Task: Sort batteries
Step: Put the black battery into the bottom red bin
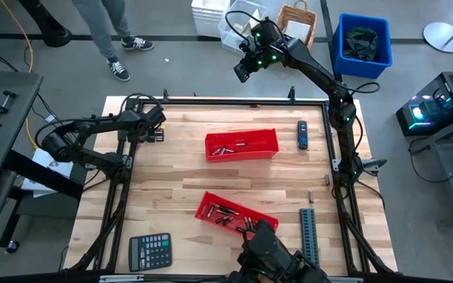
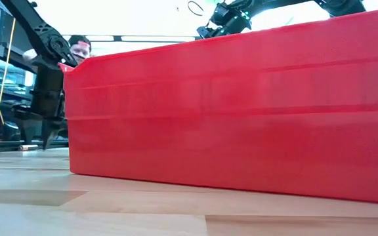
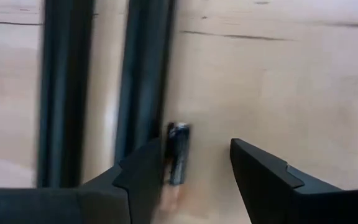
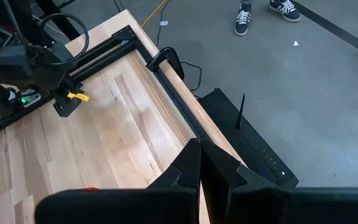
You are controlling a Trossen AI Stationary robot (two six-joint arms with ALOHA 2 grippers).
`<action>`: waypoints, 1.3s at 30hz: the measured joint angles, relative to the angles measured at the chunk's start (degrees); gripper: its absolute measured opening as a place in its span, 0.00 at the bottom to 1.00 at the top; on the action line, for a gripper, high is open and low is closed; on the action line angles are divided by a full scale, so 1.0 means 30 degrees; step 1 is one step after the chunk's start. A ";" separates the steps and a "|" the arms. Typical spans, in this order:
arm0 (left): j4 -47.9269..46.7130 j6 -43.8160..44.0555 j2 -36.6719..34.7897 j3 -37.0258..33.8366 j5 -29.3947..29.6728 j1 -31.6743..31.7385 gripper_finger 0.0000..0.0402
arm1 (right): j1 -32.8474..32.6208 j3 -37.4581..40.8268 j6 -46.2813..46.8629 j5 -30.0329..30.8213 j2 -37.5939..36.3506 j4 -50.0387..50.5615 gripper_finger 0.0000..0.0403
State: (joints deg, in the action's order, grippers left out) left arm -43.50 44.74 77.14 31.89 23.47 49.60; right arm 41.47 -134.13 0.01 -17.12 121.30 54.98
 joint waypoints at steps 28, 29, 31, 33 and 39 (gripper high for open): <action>0.0277 -0.3407 -0.0080 -0.0914 -0.3857 -0.0696 0.20 | 0.0000 0.0000 0.0000 0.0007 0.0000 0.0876 0.00; 0.0428 -0.3272 -0.0080 -0.0914 -0.4037 -0.0761 0.14 | 0.0000 0.0000 0.0010 0.0007 0.0000 0.0909 0.00; 0.0409 -0.3224 -0.0111 -0.0860 -0.4258 -0.0872 0.08 | 0.0051 0.0000 0.0122 0.0007 0.0000 0.0920 0.00; 0.0230 -0.3275 -0.0183 -0.0596 -0.4635 -0.1042 0.08 | 0.0146 0.0000 0.0426 0.0000 0.0000 0.0816 0.00; 0.0072 -0.4015 -0.1678 0.0916 -0.7530 -0.1165 0.08 | 0.0391 0.0000 0.0503 0.0000 0.0000 -0.0080 0.00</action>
State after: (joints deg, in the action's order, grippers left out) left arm -43.28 32.70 72.11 34.64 0.88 46.11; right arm 42.65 -134.13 1.52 -17.12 121.30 54.74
